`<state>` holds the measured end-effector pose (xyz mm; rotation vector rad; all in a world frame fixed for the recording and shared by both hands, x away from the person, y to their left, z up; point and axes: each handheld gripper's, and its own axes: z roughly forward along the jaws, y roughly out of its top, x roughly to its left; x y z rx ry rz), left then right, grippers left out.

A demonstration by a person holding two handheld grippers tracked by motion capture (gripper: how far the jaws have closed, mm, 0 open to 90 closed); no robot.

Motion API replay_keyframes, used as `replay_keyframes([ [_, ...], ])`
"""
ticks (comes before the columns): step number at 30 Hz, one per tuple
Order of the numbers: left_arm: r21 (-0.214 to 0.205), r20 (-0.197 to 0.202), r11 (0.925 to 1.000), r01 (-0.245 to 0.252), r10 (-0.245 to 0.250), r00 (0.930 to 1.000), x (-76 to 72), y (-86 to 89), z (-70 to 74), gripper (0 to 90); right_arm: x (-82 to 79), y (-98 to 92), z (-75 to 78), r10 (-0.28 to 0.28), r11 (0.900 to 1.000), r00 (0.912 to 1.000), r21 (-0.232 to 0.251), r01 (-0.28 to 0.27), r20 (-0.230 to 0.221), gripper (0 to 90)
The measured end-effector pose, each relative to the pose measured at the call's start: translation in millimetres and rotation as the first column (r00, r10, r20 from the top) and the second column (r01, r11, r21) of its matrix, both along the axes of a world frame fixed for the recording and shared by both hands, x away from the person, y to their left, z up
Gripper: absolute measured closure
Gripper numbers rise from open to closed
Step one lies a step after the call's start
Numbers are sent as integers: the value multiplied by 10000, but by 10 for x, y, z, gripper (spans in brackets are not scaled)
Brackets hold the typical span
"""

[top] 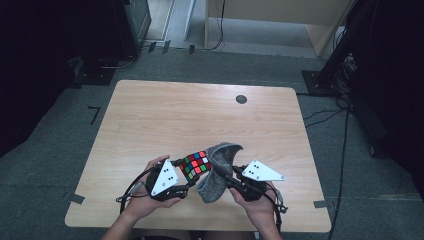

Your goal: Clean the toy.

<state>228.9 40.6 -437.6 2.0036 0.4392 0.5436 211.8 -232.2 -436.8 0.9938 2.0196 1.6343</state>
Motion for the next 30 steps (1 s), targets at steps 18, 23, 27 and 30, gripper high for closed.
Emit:
replay_keyframes([
  [18, -235, 372, 9977, 630, -621, 9974, -90, -28, 51, 345, -132, 76, 159, -937, 9951, 9918, 389, 906, 865, 712],
  [23, -314, 384, 9966, 764, -752, 9964, -100, -46, 51, 344, -249, 205, 288, -134, 9980, 9877, 625, 36, 1559, 703],
  [27, -968, 41, 9912, 900, -900, 9959, -65, 31, 65, 345, -222, 210, 265, -297, 9972, 9878, 727, 187, 1530, 703],
  [30, -1880, -236, 9759, 1108, -1172, 9928, -29, 114, 88, 344, -119, -15, 175, -1278, 9843, 9903, 1298, 1198, 552, 704],
])
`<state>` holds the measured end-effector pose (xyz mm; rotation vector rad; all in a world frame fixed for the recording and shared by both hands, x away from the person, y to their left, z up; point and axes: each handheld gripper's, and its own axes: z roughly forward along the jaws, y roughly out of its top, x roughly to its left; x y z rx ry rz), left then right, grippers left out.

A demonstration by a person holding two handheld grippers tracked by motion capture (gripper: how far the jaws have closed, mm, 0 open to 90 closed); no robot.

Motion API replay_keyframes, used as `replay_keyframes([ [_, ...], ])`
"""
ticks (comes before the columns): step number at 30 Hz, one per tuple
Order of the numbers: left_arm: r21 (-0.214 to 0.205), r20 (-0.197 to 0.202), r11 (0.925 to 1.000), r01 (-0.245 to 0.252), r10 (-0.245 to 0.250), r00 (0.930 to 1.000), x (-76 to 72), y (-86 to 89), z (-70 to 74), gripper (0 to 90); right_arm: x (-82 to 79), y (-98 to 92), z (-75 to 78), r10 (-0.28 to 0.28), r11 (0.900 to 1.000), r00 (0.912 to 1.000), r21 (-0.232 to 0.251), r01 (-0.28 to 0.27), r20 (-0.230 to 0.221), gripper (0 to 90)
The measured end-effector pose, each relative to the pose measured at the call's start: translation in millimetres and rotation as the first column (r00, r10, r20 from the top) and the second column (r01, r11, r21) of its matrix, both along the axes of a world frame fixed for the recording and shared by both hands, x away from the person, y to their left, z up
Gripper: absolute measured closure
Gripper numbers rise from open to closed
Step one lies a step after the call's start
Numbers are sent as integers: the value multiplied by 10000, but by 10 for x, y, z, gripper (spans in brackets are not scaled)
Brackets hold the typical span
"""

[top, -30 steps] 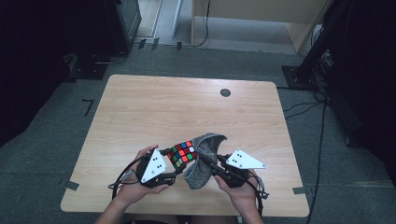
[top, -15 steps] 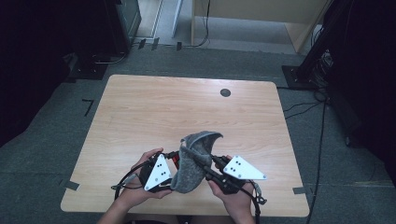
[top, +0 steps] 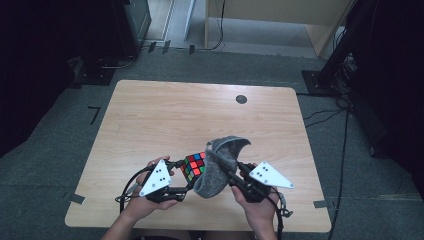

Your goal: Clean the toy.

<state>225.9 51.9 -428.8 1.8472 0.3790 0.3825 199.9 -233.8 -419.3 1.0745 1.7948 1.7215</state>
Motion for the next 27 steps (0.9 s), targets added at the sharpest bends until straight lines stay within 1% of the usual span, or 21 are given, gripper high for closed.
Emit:
replay_keyframes([
  [1, -71, 51, 10000, 26, -25, 10000, -5, 0, 7, 344, 20, -48, -31, -68, 9993, 9997, 378, 77, -234, 704],
  [3, -46, 126, 9999, 102, -101, 9999, -19, -23, 6, 344, 33, -36, -62, 370, 9954, 9986, 895, -334, -382, 704],
  [5, -272, 31, 9995, 177, -176, 9998, -25, -30, -2, 344, 22, 71, -84, 944, 9916, 9947, 926, -903, -406, 705],
  [6, -408, -69, 9990, 205, -208, 9998, -14, -13, -2, 344, 17, 118, -117, 959, 9912, 9945, 953, -915, -426, 706],
  [7, -559, -172, 9982, 204, -214, 9996, -4, 7, 2, 344, 26, 138, -164, 997, 9881, 9933, 1235, -919, -588, 706],
  [8, -654, -183, 9977, 150, -162, 9997, 3, 26, 11, 344, 54, 145, -219, 1249, 9837, 9878, 1417, -1111, -926, 706],
  [9, -781, -176, 9969, 65, -79, 9998, 9, 44, 23, 344, 81, 162, -275, 1487, 9817, 9803, 1390, -1304, -1301, 705],
  [10, -925, -208, 9957, -16, -3, 9998, 16, 59, 35, 344, 103, 185, -321, 1621, 9835, 9738, 1062, -1463, -1596, 704],
  [11, -987, -250, 9951, -80, 55, 9997, 26, 72, 46, 344, 113, 211, -351, 1628, 9856, 9706, 747, -1517, -1773, 704],
  [12, -978, -272, 9951, -148, 121, 9996, 32, 78, 47, 344, 116, 223, -357, 1592, 9867, 9704, 622, -1503, -1814, 703],
  [14, -788, -327, 9966, -245, 220, 9992, 42, 83, 35, 344, 105, 185, -299, 1502, 9856, 9779, 999, -1365, -1457, 703],
  [16, -671, -489, 9974, -256, 223, 9986, 58, 73, 16, 344, 71, 109, -199, 1287, 9810, 9881, 1567, -1143, -845, 702],
  [17, -661, -562, 9976, -223, 186, 9982, 61, 60, 8, 344, 55, 81, -162, 1251, 9764, 9903, 1847, -1122, -601, 701],
  [18, -666, -601, 9977, -159, 119, 9981, 61, 48, 5, 344, 47, 72, -144, 1248, 9740, 9909, 1964, -1128, -497, 701],
  [21, -654, -628, 9978, -139, 98, 9980, 51, 35, 9, 344, 72, 118, -229, 1513, 9742, 9842, 1823, -1328, -918, 701],
  [22, -689, -633, 9975, -158, 114, 9979, 52, 42, 14, 344, 95, 135, -286, 1662, 9722, 9790, 1856, -1427, -1178, 701],
  [23, -833, -682, 9964, -163, 106, 9976, 56, 53, 20, 344, 123, 151, -337, 1831, 9728, 9712, 1703, -1568, -1522, 700],
  [24, -981, -757, 9951, -160, 86, 9971, 64, 65, 29, 344, 148, 176, -378, 1932, 9769, 9628, 1288, -1708, -1891, 699],
  [25, -1135, -829, 9934, -179, 85, 9965, 72, 72, 36, 344, 163, 203, -413, 1874, 9814, 9604, 799, -1744, -2060, 699],
  [26, -1223, -901, 9923, -212, 102, 9959, 80, 77, 37, 344, 165, 216, -437, 1684, 9856, 9647, 487, -1618, -2027, 696],
  [27, -1229, -965, 9921, -261, 142, 9952, 88, 79, 32, 344, 163, 216, -449, 1539, 9880, 9679, 414, -1486, -1988, 692],
])
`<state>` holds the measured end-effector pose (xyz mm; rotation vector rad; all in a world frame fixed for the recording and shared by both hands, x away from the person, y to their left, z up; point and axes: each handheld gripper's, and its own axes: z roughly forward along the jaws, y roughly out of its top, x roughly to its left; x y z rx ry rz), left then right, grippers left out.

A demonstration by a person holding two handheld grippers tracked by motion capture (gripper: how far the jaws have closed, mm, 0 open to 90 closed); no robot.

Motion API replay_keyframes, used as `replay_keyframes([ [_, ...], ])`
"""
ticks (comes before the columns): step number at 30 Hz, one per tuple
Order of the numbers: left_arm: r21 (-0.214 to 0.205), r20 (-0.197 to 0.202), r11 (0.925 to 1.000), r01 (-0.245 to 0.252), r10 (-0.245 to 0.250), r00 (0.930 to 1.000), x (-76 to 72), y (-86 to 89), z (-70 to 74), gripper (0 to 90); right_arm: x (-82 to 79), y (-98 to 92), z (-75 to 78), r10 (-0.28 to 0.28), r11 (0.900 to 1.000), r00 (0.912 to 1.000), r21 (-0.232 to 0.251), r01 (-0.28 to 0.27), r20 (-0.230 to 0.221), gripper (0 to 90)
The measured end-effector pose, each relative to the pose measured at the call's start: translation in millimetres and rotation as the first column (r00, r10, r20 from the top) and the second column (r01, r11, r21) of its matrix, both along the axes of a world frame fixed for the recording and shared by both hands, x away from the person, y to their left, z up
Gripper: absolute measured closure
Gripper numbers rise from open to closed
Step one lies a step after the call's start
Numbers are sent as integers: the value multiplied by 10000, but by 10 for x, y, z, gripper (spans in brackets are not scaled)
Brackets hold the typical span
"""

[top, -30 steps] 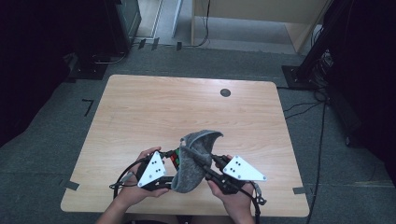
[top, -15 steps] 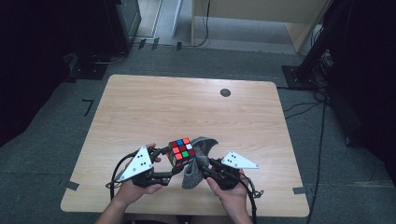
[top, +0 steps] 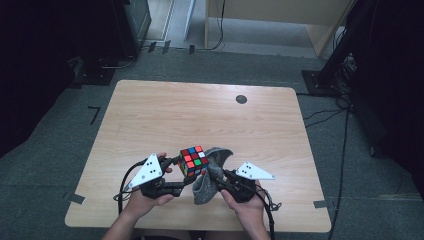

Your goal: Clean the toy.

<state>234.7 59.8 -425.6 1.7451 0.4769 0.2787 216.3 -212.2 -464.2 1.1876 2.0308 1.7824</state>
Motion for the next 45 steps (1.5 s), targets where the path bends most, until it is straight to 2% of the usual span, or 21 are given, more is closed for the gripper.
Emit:
replay_keyframes([
  [2, 111, -123, 9998, -186, 187, 9997, 12, -6, -21, 344, 1, -24, 5, -319, 9989, 9989, -324, 330, 336, 684],
  [4, 186, -227, 9992, -359, 363, 9991, 23, -13, -42, 344, 1, -67, 16, -847, 9918, 9937, -893, 912, 737, 682],
  [7, 237, -322, 9986, -480, 488, 9983, 40, -11, -55, 344, 41, -169, -15, -1429, 9852, 9882, -874, 1473, 549, 664],
  [11, 442, -127, 9968, -660, 666, 9977, 36, -9, -54, 344, 97, -257, -80, -1929, 9723, 9802, -1257, 1970, 442, 556],
  [14, 400, -199, 9961, -790, 798, 9966, 48, -1, -59, 343, 101, -315, -50, -2376, 9614, 9686, -1249, 2453, 738, 497],
  [20, 654, -92, 9933, -956, 964, 9953, 55, -14, -86, 344, 42, -368, 155, -2812, 9525, 9494, -796, 2938, 1399, 417],
  [23, 688, -40, 9931, -945, 950, 9955, 49, -19, -82, 343, 18, -378, 211, -3091, 9423, 9379, -826, 3244, 1574, 383],
  [26, 843, 72, 9919, -954, 951, 9954, 40, -35, -88, 343, -12, -381, 275, -3179, 9424, 9325, -510, 3306, 1717, 373],
  [28, 909, 110, 9914, -944, 938, 9955, 32, -56, -100, 344, -39, -361, 320, -3076, 9483, 9350, -239, 3165, 1764, 373],
  [31, 1241, 364, 9876, -963, 925, 9950, 5, -117, -123, 343, -87, -270, 385, -2567, 9664, 9528, 301, 2552, 1619, 351],
  [34, 1623, 680, 9819, -972, 871, 9939, -37, -189, -148, 344, -140, -141, 438, -2006, 9786, 9693, 761, 1913, 1424, 317],
  [35, 1780, 846, 9788, -1016, 876, 9926, -54, -215, -158, 344, -154, -103, 447, -1876, 9799, 9738, 926, 1765, 1289, 310],
  [37, 2244, 1386, 9662, -1266, 969, 9856, -100, -276, -177, 343, -181, -19, 455, -1551, 9825, 9821, 1205, 1421, 1068, 287],
  [39, 2349, 1598, 9636, -1278, 914, 9829, -136, -321, -193, 343, -195, 80, 452, -1356, 9862, 9871, 1076, 1261, 855, 225],
  [41, 2407, 1814, 9623, -1267, 837, 9798, -169, -358, -205, 343, -186, 162, 431, -1320, 9891, 9904, 714, 1288, 415, 152],
  [45, 2515, 2130, 9609, -1160, 620, 9751, -221, -407, -215, 343, -155, 217, 358, -1366, 9898, 9899, 363, 1379, -372, 148],
])
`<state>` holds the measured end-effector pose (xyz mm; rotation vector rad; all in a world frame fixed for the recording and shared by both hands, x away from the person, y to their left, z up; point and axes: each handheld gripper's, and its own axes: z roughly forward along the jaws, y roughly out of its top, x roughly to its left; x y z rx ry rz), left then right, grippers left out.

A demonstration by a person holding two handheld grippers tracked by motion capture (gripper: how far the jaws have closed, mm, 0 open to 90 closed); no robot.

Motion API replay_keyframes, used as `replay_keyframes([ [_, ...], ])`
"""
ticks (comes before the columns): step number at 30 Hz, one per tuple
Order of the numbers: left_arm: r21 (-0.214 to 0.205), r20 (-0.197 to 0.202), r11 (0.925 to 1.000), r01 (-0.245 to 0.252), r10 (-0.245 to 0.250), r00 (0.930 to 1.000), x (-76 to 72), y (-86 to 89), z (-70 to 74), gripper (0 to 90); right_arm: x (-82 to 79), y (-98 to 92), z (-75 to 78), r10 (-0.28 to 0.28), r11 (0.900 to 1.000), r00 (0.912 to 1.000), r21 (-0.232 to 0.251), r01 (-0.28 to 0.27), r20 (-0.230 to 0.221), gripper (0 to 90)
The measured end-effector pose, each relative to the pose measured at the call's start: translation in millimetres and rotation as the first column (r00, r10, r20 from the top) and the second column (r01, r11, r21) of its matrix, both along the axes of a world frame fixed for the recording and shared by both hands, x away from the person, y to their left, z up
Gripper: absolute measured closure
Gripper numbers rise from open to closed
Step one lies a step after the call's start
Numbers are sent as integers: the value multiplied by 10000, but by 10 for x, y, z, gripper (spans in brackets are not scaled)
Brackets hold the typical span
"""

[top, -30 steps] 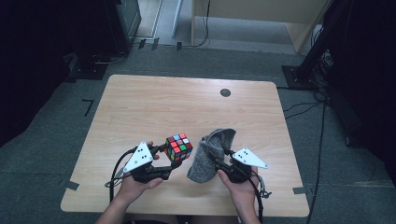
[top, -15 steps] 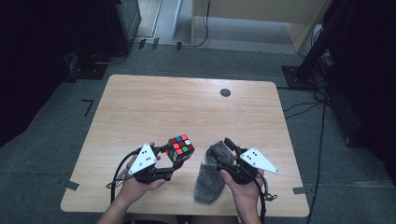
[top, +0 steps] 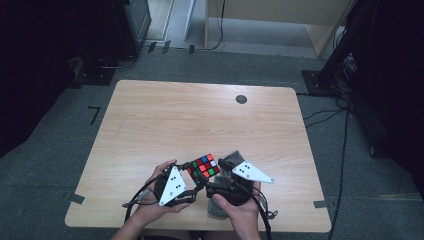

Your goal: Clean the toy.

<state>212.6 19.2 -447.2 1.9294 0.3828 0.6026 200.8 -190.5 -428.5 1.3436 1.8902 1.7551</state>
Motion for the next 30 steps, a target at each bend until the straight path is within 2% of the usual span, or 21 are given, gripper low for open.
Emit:
replay_keyframes([
  [3, 12, 123, 9999, 152, -153, 9998, -30, -28, -6, 343, 7, 9, -27, 148, 9999, 9996, 59, -146, -243, 211],
  [5, 68, 143, 9999, 136, -137, 9998, -37, -46, -16, 343, -2, 17, -31, 276, 9996, 9992, 66, -274, -287, 309],
  [8, 95, 14, 9997, 206, -206, 9998, -21, -41, -22, 340, -43, 40, -20, 54, 9998, 9998, -199, -58, -199, 339],
  [13, -126, 287, 9997, 192, -188, 9994, -41, -51, -3, 306, -60, 63, -14, -55, 9992, 9995, -387, 43, -326, 344],
  [19, 37, 493, 9998, 173, -174, 9986, -57, -60, -4, 308, -56, 96, -43, -25, 9987, 9986, -510, -3, -537, 343],
  [23, 74, 706, 9999, 118, -123, 9974, -72, -67, -1, 328, -24, 77, -55, 279, 9985, 9976, -444, -307, -636, 340],
  [24, 10, 682, 10000, 76, -77, 9976, -69, -61, 7, 331, -18, 65, -51, 365, 9986, 9975, -368, -387, -598, 335],
  [26, -171, 471, 9997, -186, 194, 9987, -30, -26, 18, 332, -11, 30, -32, 504, 9987, 9979, 81, -501, -411, 284],
  [28, -639, -5, 9968, -473, 474, 9989, 44, 59, 30, 333, -7, -22, 10, 438, 9981, 9989, 452, -429, -191, 232],
  [30, -1261, -687, 9878, -915, 833, 9942, 138, 173, 60, 334, -10, -95, 42, 129, 9966, 9999, 811, -135, 80, 217],
])
